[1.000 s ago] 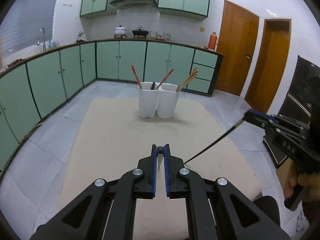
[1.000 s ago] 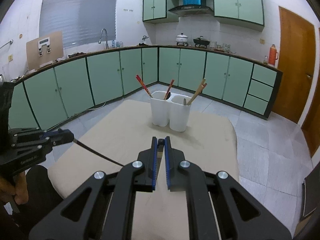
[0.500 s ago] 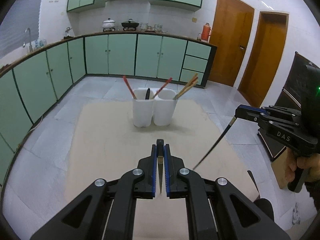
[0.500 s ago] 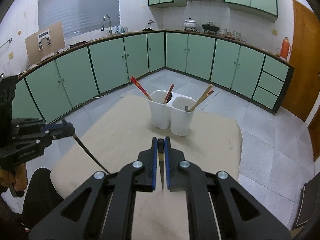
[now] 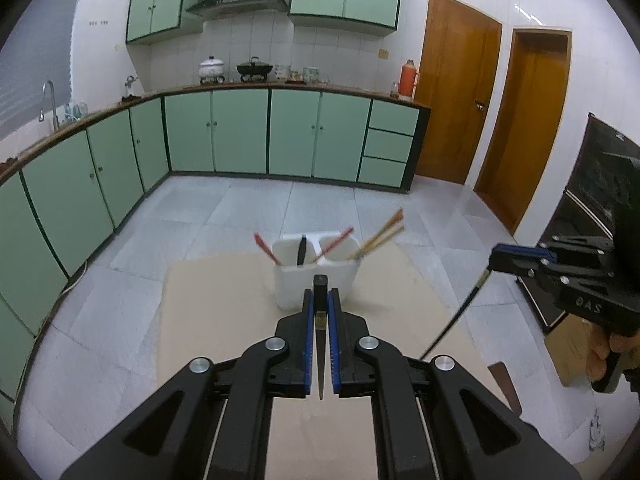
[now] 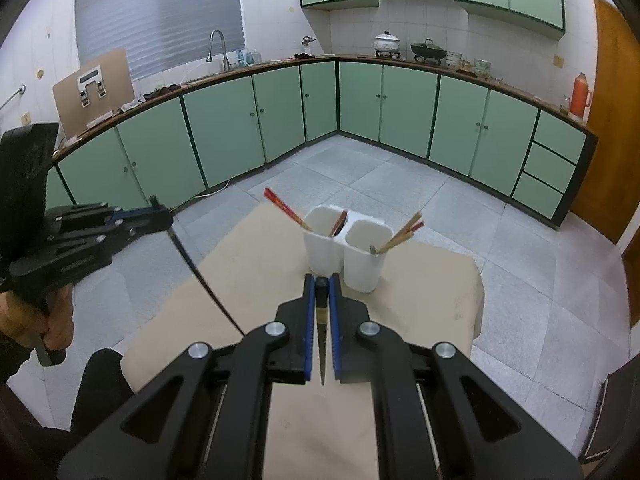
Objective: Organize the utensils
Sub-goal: 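Lift both black chopsticks and carry them toward the holder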
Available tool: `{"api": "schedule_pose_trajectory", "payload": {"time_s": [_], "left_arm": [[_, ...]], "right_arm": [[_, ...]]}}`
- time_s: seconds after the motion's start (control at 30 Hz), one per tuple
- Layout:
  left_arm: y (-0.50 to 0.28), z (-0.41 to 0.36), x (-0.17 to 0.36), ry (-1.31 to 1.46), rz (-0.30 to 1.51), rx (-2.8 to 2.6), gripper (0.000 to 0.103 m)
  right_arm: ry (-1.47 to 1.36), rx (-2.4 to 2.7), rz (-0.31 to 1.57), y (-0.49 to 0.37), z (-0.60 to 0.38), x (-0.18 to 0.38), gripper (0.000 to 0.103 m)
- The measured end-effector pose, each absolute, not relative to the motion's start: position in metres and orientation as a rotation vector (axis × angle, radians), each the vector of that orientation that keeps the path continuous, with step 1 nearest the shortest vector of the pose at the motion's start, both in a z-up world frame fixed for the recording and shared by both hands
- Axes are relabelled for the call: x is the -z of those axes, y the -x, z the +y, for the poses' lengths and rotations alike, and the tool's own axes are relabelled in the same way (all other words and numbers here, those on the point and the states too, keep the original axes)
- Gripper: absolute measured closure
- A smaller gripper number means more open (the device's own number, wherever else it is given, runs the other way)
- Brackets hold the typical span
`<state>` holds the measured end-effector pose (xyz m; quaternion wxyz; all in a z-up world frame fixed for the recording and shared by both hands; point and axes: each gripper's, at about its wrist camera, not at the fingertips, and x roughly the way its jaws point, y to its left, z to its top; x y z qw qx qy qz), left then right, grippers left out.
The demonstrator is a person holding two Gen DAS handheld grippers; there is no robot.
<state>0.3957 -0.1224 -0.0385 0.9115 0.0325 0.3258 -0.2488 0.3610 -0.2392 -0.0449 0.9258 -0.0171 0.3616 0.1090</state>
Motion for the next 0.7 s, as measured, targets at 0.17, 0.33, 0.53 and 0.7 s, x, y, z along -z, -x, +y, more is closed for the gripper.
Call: {"api": "schedule_pose_trajectory", "payload": {"time_s": [0.17, 0.33, 0.53, 0.7], "left_arm": [[-0.422, -0.130, 0.012, -0.068, 0.640, 0.493, 0.096], [-0.446, -0.139, -0.006, -0.068, 0.604, 0.479, 0.096], [-0.480, -0.147, -0.026, -0.030, 0.552, 0.460, 0.096], [-0.508, -0.154, -0.032, -0.004, 0.506, 0.458, 0.096]], "right_arm": [[0.026, -0.214, 0.721, -0.380, -0.245, 0.015, 0.097], [0.052, -0.195, 0.699, -0.403, -0.245, -0.010, 0.097], [0.059, -0.185, 0.659, -0.438, -0.245, -0.034, 0.097], [0.058, -0.155, 0.621, -0.471, -0.247, -0.040, 0.097]]}}
